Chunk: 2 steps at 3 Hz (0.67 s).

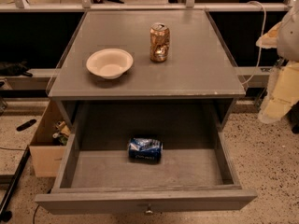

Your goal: Pick pepsi can from top drawer and place on counter

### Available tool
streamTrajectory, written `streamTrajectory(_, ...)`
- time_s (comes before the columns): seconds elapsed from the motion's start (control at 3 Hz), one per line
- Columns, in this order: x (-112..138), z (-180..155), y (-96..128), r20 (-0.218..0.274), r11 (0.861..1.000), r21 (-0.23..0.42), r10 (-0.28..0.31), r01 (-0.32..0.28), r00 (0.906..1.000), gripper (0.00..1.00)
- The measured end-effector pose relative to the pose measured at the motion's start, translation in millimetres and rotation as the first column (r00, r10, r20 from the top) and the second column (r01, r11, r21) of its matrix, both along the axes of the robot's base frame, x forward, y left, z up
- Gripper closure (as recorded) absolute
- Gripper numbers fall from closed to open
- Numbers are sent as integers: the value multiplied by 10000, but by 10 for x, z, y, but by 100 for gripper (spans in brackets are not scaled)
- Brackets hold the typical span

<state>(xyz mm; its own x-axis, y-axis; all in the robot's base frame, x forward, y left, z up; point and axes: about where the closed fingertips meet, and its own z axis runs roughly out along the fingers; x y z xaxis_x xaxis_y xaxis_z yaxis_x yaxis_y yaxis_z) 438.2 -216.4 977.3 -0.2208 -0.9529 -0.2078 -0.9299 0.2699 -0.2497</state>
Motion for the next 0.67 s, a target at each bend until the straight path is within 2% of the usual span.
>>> streamTrajectory(0.33, 0, 0, 0, 0, 10000, 0, 0, 0, 10000, 0)
streamTrajectory(0.67, 8, -22, 21, 95, 9994, 333, -52, 49, 9999, 0)
